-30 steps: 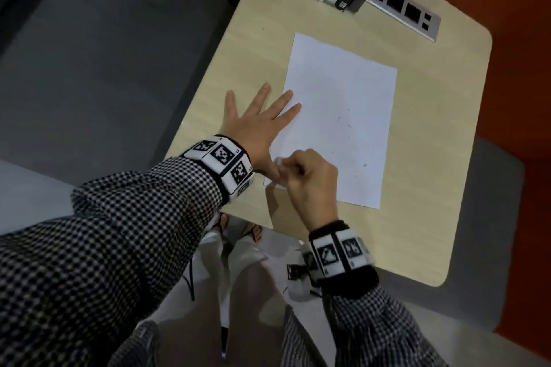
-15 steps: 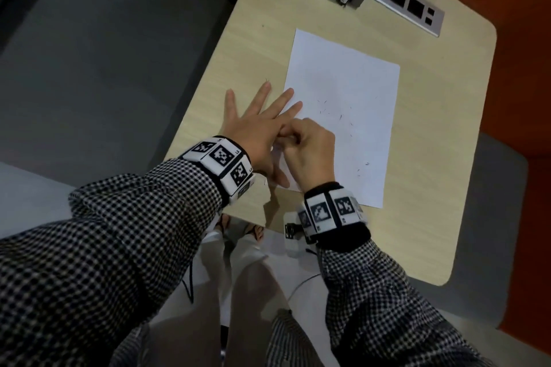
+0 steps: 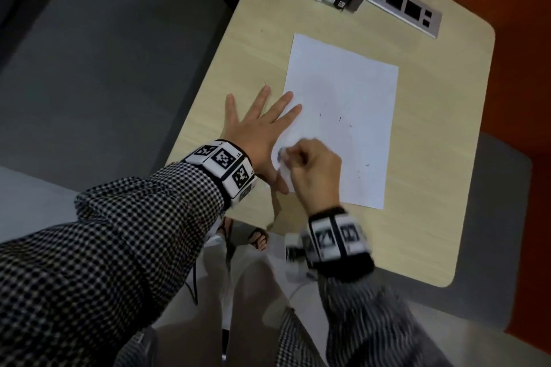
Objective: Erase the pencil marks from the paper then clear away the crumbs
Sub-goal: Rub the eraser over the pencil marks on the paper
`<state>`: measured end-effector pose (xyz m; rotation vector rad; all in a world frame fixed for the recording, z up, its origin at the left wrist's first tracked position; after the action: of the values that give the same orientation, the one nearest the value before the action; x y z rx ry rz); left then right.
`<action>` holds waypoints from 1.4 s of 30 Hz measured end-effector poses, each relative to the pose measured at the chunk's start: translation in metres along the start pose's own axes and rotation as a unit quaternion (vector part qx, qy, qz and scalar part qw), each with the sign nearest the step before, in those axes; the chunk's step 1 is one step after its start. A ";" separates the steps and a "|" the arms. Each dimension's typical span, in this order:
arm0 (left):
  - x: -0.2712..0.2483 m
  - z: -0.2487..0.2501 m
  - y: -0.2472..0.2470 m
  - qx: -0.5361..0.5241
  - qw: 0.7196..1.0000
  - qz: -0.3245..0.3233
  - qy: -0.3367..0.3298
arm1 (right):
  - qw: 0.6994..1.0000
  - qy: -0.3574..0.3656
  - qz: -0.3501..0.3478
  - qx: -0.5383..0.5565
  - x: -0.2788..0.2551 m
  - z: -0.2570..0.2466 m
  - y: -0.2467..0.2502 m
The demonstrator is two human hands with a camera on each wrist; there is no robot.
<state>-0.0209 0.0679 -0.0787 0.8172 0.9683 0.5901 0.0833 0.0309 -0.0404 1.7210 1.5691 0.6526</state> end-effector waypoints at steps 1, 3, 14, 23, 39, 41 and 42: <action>0.000 -0.001 -0.001 0.002 1.000 0.001 0.001 | 1.000 -0.001 0.006 0.009 -0.017 0.002 0.003; 0.000 -0.002 -0.002 0.006 1.000 0.003 0.002 | 1.000 0.001 0.000 0.029 -0.034 0.004 0.004; -0.001 -0.001 -0.002 0.009 1.000 -0.001 0.004 | 0.999 0.030 -0.013 -0.022 -0.037 0.005 0.008; 0.000 0.000 -0.002 0.009 1.000 -0.007 0.007 | 1.000 0.013 0.001 -0.006 -0.031 0.007 0.009; -0.001 0.015 -0.003 0.005 1.000 -0.017 -0.003 | 0.998 -0.037 -0.023 0.040 0.011 0.012 0.017; -0.001 0.015 -0.003 0.004 1.000 -0.018 -0.001 | 0.999 -0.035 -0.012 0.033 0.037 0.012 0.018; -0.001 0.015 -0.003 0.003 1.000 -0.018 0.001 | 0.999 -0.034 -0.018 0.024 0.041 0.012 0.016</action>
<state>-0.0082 0.0603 -0.0761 0.8045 0.9843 0.5572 0.1085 0.0690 -0.0393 1.7278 1.5772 0.5366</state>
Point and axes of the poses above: each hand's wrist, its own x-axis towards the middle knuckle, its own y-axis out of the back of the hand, z = x × y, the point moved 7 cm from there along x, towards the middle knuckle
